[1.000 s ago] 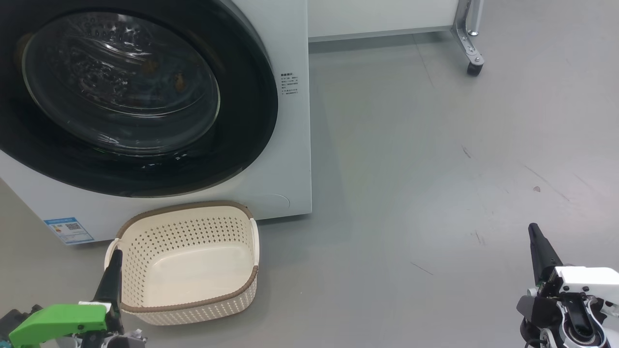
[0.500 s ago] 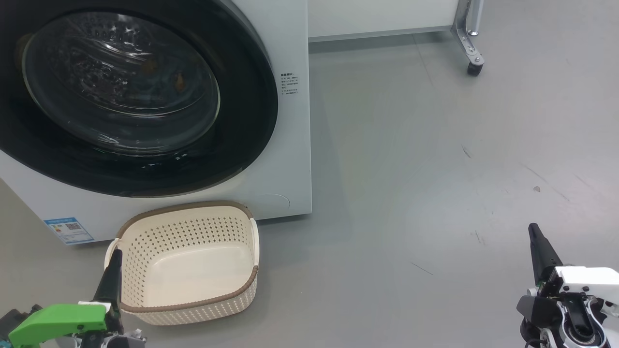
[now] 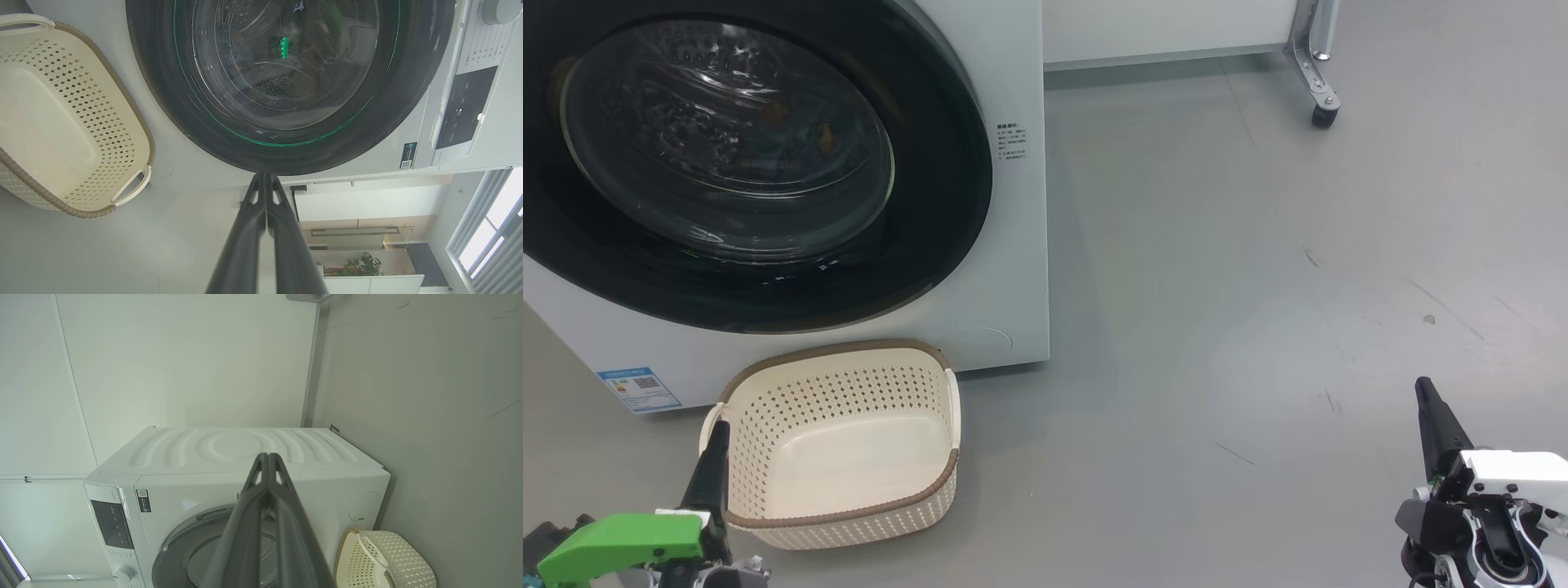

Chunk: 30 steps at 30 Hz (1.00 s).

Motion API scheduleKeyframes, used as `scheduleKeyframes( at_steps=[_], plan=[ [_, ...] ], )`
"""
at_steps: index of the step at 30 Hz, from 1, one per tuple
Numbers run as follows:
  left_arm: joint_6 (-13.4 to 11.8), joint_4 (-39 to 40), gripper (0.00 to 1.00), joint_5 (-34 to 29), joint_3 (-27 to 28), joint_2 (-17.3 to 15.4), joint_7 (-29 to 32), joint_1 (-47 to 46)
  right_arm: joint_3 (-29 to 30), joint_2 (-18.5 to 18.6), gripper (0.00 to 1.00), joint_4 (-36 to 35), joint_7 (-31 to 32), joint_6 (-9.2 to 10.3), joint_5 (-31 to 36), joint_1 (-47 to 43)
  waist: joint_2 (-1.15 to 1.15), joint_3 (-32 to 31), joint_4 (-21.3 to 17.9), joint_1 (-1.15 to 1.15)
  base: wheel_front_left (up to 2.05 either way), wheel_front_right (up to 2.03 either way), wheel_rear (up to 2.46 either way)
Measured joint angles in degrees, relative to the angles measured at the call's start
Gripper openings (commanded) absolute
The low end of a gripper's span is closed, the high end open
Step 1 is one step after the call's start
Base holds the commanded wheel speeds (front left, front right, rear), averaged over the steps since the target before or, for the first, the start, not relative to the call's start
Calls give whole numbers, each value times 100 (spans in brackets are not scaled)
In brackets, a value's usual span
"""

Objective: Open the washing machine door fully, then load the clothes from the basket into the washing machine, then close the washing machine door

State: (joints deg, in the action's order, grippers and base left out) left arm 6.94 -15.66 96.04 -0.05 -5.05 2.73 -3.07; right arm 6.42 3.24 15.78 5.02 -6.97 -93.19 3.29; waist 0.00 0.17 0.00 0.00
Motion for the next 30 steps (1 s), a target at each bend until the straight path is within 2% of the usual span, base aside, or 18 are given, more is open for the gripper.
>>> scheduleKeyframes(
  at_steps=[30],
  plan=[
    [0,5,0,-1,19,11,8,0,4,-3,0,0,25,0,0,0,0,0,0,0,0,0,0]
  ],
)
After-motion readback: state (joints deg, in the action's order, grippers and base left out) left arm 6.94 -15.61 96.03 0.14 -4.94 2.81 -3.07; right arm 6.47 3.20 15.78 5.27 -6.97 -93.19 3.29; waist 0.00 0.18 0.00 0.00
